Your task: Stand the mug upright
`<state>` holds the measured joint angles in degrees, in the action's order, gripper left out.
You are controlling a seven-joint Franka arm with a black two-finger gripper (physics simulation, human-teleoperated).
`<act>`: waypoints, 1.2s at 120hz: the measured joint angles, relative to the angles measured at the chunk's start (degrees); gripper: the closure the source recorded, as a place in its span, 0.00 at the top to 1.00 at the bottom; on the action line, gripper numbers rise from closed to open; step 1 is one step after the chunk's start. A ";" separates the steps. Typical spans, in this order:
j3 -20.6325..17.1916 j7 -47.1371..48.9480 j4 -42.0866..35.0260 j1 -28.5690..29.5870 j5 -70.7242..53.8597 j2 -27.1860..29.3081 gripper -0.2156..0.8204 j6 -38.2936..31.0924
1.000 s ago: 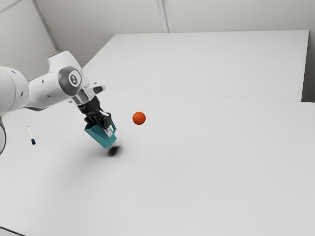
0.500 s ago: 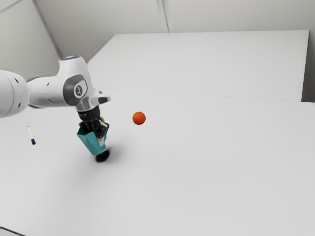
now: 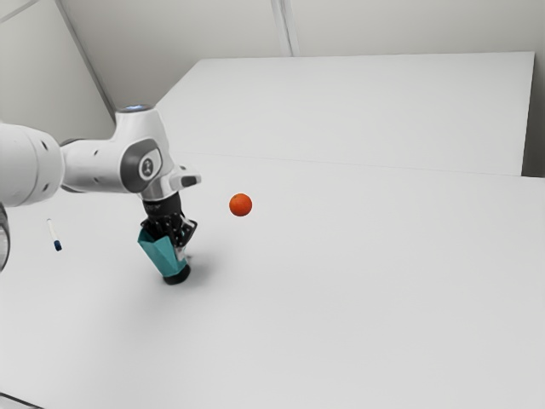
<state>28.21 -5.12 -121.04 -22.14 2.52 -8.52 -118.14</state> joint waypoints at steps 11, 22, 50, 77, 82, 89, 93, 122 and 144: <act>0.00 1.14 -0.01 -0.05 -0.05 -1.14 0.04 -0.26; 0.00 2.15 0.01 -0.05 -0.08 -2.34 0.04 -0.48; 0.00 4.04 0.18 -0.17 -0.40 -3.10 0.20 -0.83; -0.01 4.67 1.84 -0.21 -1.27 -2.46 0.58 -0.48; -0.01 4.73 2.63 -0.22 -1.60 -2.04 0.62 -0.20; -0.01 4.81 3.71 -0.23 -2.00 -1.24 0.66 0.35; 0.00 4.85 4.16 -0.22 -2.17 -0.73 0.68 0.67; -0.66 4.89 9.32 0.15 -4.22 4.17 0.76 4.70; -15.48 3.65 13.53 12.71 -6.50 9.16 0.78 9.37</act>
<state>12.73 -1.48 -107.51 -9.42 -3.98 0.65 -108.76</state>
